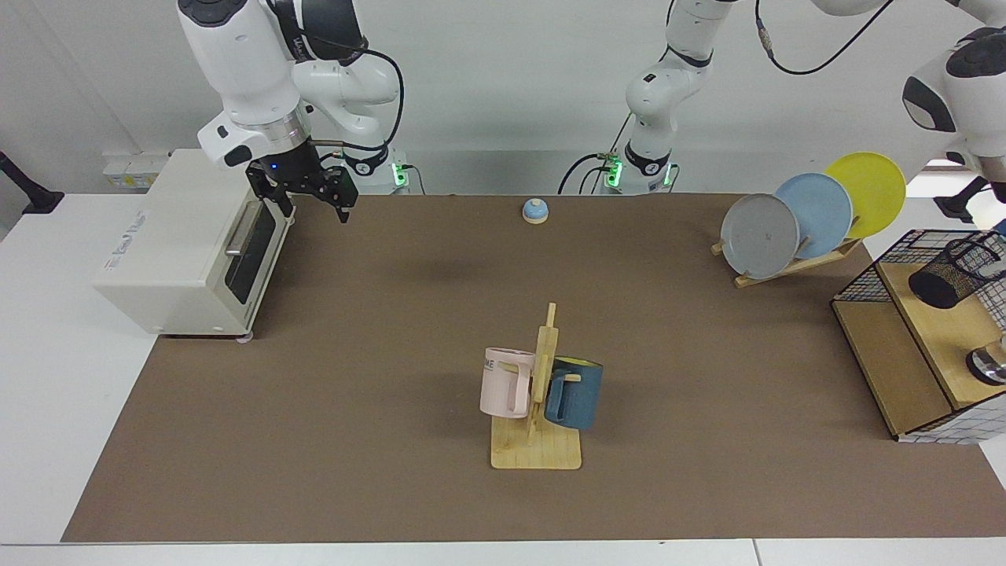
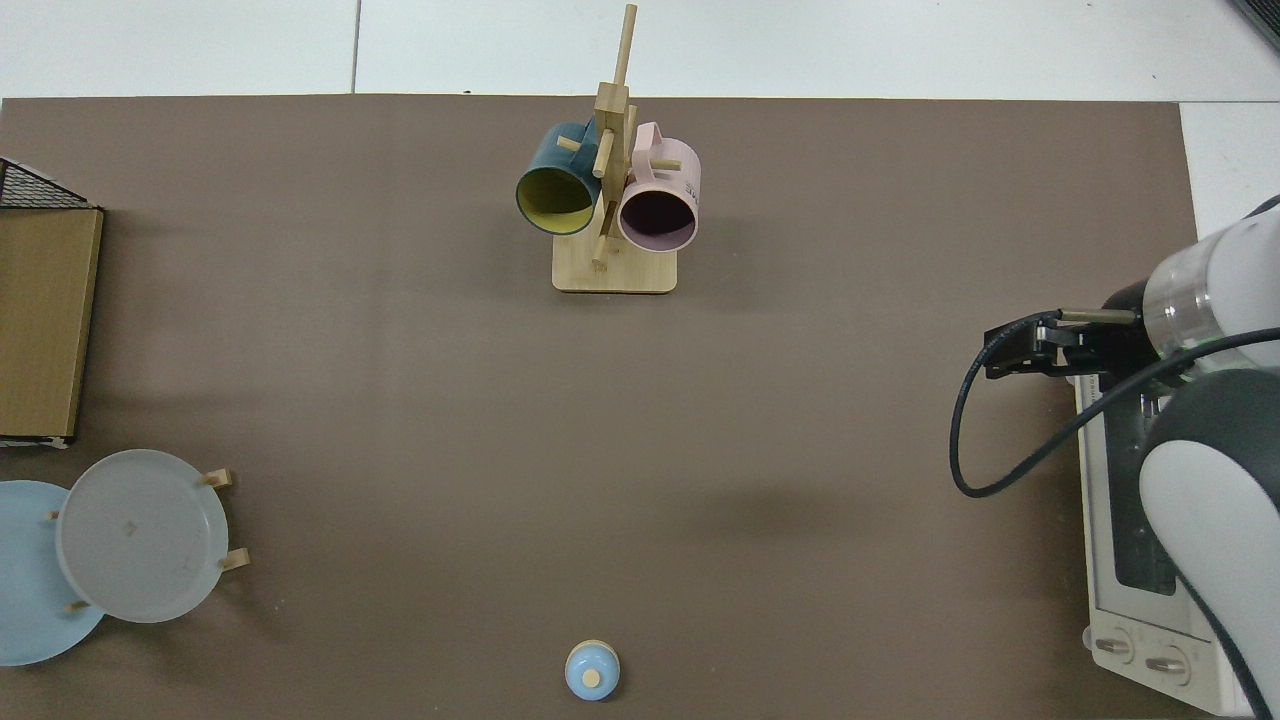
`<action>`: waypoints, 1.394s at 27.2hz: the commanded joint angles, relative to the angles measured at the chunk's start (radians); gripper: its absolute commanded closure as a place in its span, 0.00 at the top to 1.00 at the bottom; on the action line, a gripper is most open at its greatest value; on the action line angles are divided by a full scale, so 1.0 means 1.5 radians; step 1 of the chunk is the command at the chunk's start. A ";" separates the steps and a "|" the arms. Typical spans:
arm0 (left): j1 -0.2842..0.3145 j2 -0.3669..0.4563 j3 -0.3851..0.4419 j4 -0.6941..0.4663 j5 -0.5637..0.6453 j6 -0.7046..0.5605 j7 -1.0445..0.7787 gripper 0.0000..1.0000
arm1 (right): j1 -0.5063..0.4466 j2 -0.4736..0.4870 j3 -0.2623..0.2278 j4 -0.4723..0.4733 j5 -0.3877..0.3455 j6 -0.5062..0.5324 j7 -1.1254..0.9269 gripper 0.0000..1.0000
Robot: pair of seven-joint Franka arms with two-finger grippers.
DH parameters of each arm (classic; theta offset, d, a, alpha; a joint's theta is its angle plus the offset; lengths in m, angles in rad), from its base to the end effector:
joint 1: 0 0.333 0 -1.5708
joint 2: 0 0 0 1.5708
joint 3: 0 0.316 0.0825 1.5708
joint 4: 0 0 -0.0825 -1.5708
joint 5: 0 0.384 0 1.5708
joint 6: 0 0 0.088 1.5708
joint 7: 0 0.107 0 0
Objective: Put markers into pen holder
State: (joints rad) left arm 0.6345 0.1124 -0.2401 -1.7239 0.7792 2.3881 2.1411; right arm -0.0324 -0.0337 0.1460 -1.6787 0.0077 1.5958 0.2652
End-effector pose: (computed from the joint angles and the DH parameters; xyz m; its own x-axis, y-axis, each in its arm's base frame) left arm 0.5861 0.2588 0.5759 -0.4058 -0.5402 -0.7372 -0.8422 0.5343 0.0721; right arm 0.5399 0.0636 0.5940 0.9872 -0.1517 -0.0485 -0.1513 -0.9884 0.0103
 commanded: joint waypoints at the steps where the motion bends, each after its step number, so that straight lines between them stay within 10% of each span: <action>1: 0.012 -0.006 -0.009 -0.011 0.010 -0.003 0.006 0.00 | -0.013 -0.016 0.005 -0.018 0.012 0.001 -0.016 1.00; 3: 0.010 -0.007 -0.010 -0.010 0.006 -0.016 0.005 0.15 | -0.013 -0.016 0.006 -0.018 0.012 0.002 -0.016 1.00; 4: 0.009 -0.007 -0.010 -0.010 0.003 -0.021 0.005 0.73 | -0.013 -0.016 0.005 -0.018 0.012 0.002 -0.016 1.00; 5: 0.012 -0.006 -0.010 -0.009 0.000 -0.023 0.003 1.00 | -0.013 -0.016 0.005 -0.018 0.012 0.002 -0.016 1.00; 18: 0.001 0.003 -0.018 0.046 -0.104 -0.091 -0.031 1.00 | -0.014 -0.016 0.005 -0.018 0.012 0.002 -0.016 1.00; 38: -0.184 -0.033 -0.062 0.103 -0.271 -0.444 -0.887 1.00 | -0.031 -0.012 0.005 -0.016 0.011 0.008 -0.041 1.00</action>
State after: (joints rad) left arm 0.3872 0.0748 -0.3191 -1.5736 0.4645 1.7953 1.0843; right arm -0.0483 -0.0337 0.1447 -1.6790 0.0077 1.5958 0.2628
